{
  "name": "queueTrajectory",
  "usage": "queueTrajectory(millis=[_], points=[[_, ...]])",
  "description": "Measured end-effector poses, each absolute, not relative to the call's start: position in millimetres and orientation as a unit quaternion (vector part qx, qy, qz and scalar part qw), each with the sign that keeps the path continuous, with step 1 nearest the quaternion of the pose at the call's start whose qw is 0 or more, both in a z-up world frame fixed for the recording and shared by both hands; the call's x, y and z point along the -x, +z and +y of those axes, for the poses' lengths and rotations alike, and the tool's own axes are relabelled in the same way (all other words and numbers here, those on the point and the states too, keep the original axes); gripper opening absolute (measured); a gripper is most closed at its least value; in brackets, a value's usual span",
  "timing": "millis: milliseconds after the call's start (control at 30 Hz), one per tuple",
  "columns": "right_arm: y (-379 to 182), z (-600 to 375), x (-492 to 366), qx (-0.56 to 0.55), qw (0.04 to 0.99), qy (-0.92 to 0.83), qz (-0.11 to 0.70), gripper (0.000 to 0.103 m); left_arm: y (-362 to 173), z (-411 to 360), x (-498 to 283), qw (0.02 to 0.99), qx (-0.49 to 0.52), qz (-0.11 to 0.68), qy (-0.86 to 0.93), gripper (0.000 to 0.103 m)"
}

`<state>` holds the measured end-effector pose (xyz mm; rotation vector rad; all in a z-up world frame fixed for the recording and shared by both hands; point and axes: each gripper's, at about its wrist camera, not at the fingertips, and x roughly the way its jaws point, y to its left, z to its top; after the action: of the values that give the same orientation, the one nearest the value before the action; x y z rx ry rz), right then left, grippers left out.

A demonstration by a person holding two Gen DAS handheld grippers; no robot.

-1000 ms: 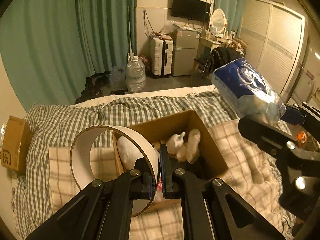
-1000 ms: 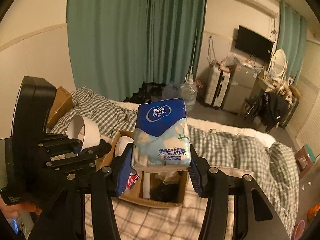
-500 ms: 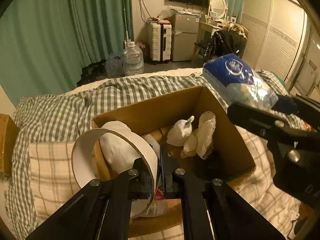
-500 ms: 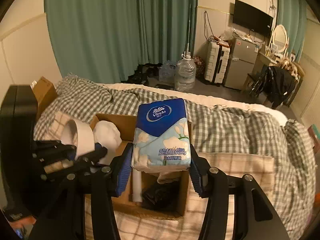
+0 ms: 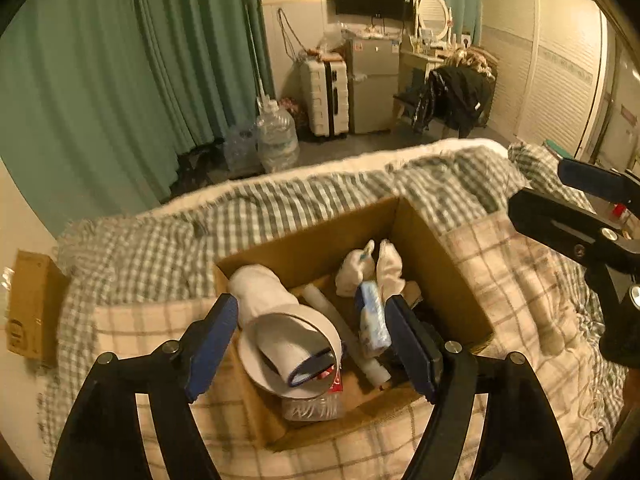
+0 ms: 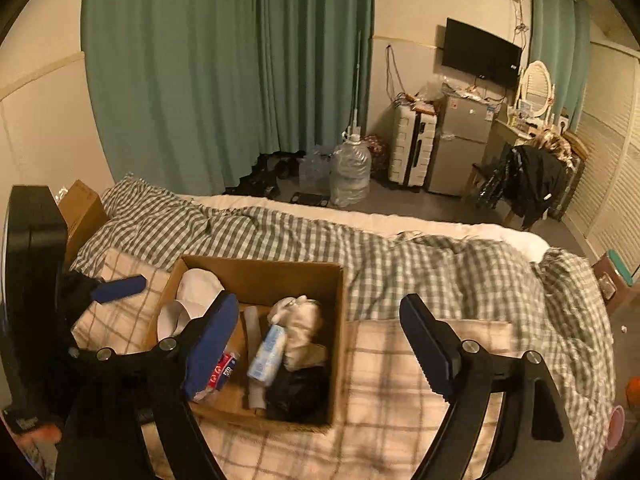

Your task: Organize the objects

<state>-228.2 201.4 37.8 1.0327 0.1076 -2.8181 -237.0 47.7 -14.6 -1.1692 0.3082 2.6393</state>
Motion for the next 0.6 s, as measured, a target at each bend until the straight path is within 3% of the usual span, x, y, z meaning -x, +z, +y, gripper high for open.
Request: queueTrajectory(millis=[167,333,600], points=[[81.5,212.7,196.7,-0.316,0.052,-0.947,0.037,0.084,39.1,43.3,209.4,0.111,0.358,0.092,0.922,0.087],[130.7,218.9,151.0,-0.274,0.038,-0.960,0.037,0.090,90.6,33.7,166.7,0.093,0.295,0.075,0.948,0.101],[169.0,226.2,71.8,-0.200,0.007,-0.979,0.030,0.103,126.8,9.5,103.6,0.061,0.214,0.034,0.974,0.103]])
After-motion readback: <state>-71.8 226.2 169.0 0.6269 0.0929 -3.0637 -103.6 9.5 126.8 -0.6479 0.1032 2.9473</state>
